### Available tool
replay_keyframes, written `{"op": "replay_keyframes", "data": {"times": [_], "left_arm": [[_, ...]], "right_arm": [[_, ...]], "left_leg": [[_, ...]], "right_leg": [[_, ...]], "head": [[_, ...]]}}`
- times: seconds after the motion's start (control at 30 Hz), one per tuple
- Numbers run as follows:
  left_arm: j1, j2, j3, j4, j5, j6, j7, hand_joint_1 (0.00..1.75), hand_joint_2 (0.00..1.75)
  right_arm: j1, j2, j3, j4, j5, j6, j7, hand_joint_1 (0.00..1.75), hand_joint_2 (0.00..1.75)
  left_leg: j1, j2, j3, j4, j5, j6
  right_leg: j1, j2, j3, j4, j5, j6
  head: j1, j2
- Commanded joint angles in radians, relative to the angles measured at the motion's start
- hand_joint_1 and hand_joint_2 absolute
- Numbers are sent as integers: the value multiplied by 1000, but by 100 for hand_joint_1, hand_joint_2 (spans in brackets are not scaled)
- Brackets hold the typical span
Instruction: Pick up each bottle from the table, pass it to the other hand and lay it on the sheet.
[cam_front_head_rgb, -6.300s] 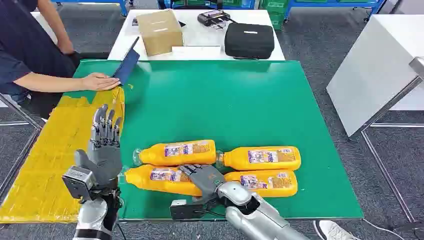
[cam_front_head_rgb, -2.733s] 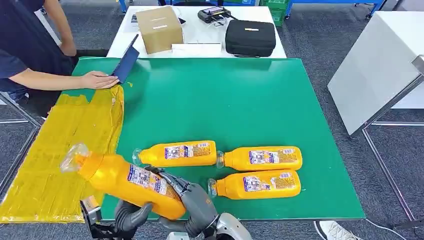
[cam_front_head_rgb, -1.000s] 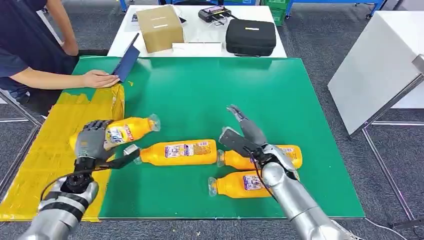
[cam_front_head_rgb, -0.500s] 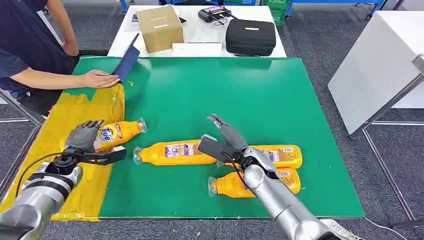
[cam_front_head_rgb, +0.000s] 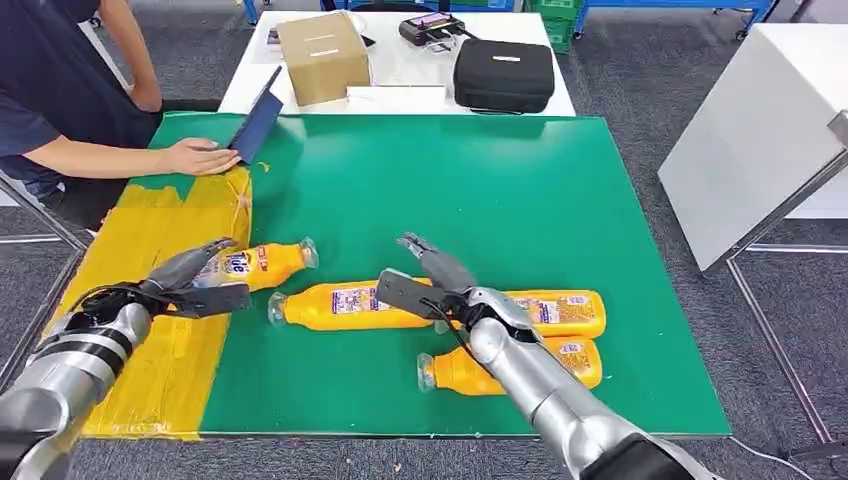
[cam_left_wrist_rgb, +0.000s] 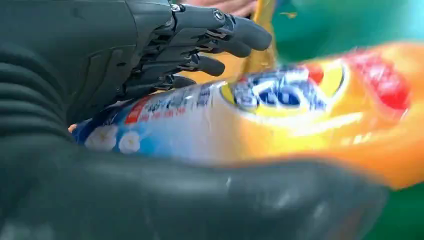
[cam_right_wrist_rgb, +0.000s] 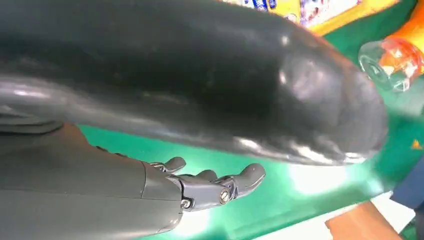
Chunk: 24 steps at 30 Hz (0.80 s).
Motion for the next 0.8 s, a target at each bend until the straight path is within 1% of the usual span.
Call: {"op": "replay_keyframes", "data": {"times": [0.03, 0.07, 0.1, 0.13, 0.2, 0.27, 0.3, 0.37, 0.7, 0.73, 0.77, 0.8], "left_arm": [[20, -30, 160, -52, 412, -260, -204, 0, 0], [30, -47, 168, -76, 490, -277, -200, 0, 0], [37, -62, 179, -89, 544, -294, -199, 0, 0], [46, -76, 188, -105, 599, -302, -195, 0, 0], [52, -101, 195, -120, 653, -300, -180, 0, 0], [60, -125, 215, -143, 728, -311, -169, 0, 0], [61, -126, 211, -147, 733, -309, -163, 0, 0], [65, -135, 204, -165, 770, -295, -150, 0, 0], [66, -131, 203, -164, 774, -296, -148, 0, 0], [69, -137, 210, -161, 794, -310, -149, 0, 0], [69, -149, 210, -157, 798, -294, -147, 0, 0], [64, -157, 207, -150, 804, -298, -145, 0, 0]], "right_arm": [[-161, 69, 133, 317, 46, 29, 31, 0, 0], [-159, 73, 145, 336, 57, 29, 36, 0, 175], [-157, 75, 157, 347, 67, 32, 42, 0, 175], [-155, 78, 173, 360, 83, 43, 53, 0, 175], [-148, 81, 192, 376, 98, 53, 66, 0, 175], [-143, 87, 235, 392, 141, 74, 96, 0, 175], [-139, 88, 236, 393, 142, 71, 96, 0, 175], [-127, 95, 278, 410, 187, 99, 129, 0, 175], [-126, 94, 278, 410, 189, 95, 129, 0, 175], [-123, 92, 289, 419, 202, 116, 147, 0, 175], [-107, 92, 303, 428, 222, 118, 159, 0, 175], [-92, 95, 317, 439, 240, 115, 172, 14, 175]], "left_leg": [[1, 4, 1, 1, -1, -1], [2, 3, 2, 1, -1, -2], [2, 2, 2, 1, -1, -2], [2, -1, 1, 0, 0, -2], [2, 0, 2, 1, -1, -2], [1, -1, 1, 0, 0, -2], [1, -2, 0, 0, 0, -1], [1, -1, 0, 1, 0, -2], [1, -1, 1, 0, 1, -2], [2, -1, 2, 0, 0, -2], [2, 0, 2, 0, 0, -2], [2, -1, 3, 0, 0, -2]], "right_leg": [[1, 6, 0, 1, 0, -2], [1, 6, 1, 0, 0, -2], [2, 6, 2, 0, -1, -2], [1, 1, 2, -1, -1, -2], [2, 3, 2, -1, -1, -2], [1, 1, 1, -1, -1, -1], [1, 0, 0, -1, -1, -1], [1, 1, 1, -1, -1, -1], [1, 1, 0, -1, 1, -2], [2, 2, 1, -1, 1, -4], [1, 2, 0, -1, 1, -4], [2, 2, 2, -2, 1, -4]], "head": [[0, 0], [0, 0], [0, 0], [0, 0], [0, 0], [0, 0], [1, 0], [0, 0], [0, 0], [0, 0], [0, 0], [0, 0]]}}
